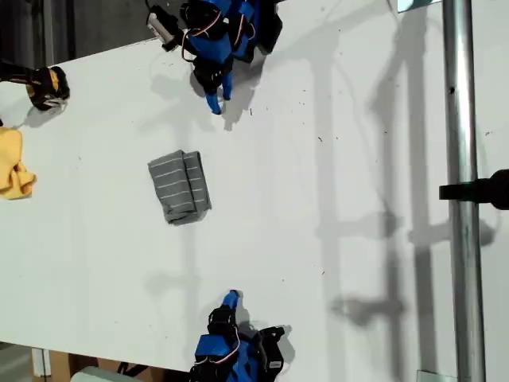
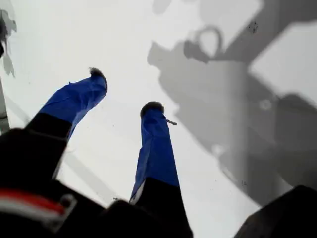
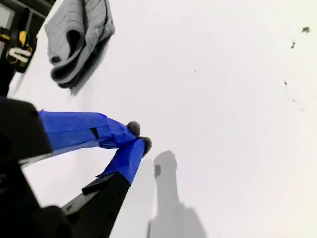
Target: Grasp corners of a towel and fold twice.
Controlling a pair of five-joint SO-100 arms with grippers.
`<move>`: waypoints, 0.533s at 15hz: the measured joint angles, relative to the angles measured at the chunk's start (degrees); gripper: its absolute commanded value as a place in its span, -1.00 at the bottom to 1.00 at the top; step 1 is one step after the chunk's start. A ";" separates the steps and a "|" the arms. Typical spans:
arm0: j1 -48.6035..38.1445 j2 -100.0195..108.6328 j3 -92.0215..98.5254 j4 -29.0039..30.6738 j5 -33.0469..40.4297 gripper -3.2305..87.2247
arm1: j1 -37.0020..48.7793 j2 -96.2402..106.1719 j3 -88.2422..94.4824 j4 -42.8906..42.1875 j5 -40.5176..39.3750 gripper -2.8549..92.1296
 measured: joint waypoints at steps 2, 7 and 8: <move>0.00 0.00 0.00 0.00 13.97 -0.94 | -4.48 0.00 0.00 -0.09 -7.21 -0.51; 0.09 0.00 0.00 0.00 17.49 -0.95 | -8.61 0.00 0.00 0.26 -8.09 -0.51; 0.09 0.00 0.00 0.00 17.49 -0.95 | -8.96 0.00 0.00 0.26 -8.09 -0.51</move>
